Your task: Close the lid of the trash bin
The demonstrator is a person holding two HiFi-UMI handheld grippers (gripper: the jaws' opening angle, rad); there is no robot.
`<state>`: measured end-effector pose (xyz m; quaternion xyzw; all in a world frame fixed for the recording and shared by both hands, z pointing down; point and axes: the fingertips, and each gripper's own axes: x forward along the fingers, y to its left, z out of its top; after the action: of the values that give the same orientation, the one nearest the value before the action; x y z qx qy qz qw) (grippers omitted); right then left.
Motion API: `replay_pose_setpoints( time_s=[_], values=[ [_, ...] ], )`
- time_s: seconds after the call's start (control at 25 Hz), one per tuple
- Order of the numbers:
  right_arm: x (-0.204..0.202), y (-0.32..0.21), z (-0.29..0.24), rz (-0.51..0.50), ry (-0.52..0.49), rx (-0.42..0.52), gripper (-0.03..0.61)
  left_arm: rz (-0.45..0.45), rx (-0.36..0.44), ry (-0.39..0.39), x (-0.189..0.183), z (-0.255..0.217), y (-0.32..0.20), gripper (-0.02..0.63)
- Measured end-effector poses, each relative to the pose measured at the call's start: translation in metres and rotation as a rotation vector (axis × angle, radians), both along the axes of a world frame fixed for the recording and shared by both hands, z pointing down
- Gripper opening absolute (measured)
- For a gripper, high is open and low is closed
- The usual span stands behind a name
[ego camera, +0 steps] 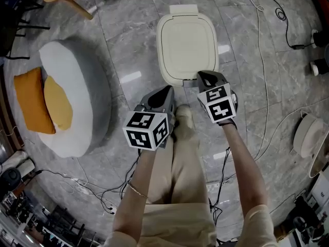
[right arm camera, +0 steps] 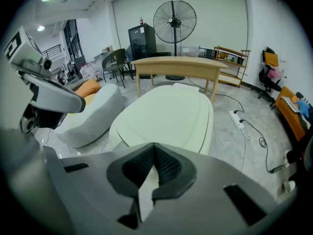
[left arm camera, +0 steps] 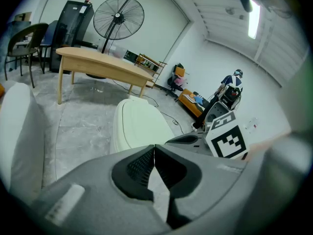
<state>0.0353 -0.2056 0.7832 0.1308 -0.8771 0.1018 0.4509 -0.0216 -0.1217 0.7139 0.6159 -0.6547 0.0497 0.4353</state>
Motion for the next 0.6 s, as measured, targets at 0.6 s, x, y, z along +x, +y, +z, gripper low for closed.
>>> replay_pose_setpoints(
  time_s=[0.6],
  values=[
    [-0.002,0.001,-0.022,0.027,-0.042,0.017,0.005,-0.02,-0.012,-0.008,-0.01,-0.018,0.004,0.023]
  ],
)
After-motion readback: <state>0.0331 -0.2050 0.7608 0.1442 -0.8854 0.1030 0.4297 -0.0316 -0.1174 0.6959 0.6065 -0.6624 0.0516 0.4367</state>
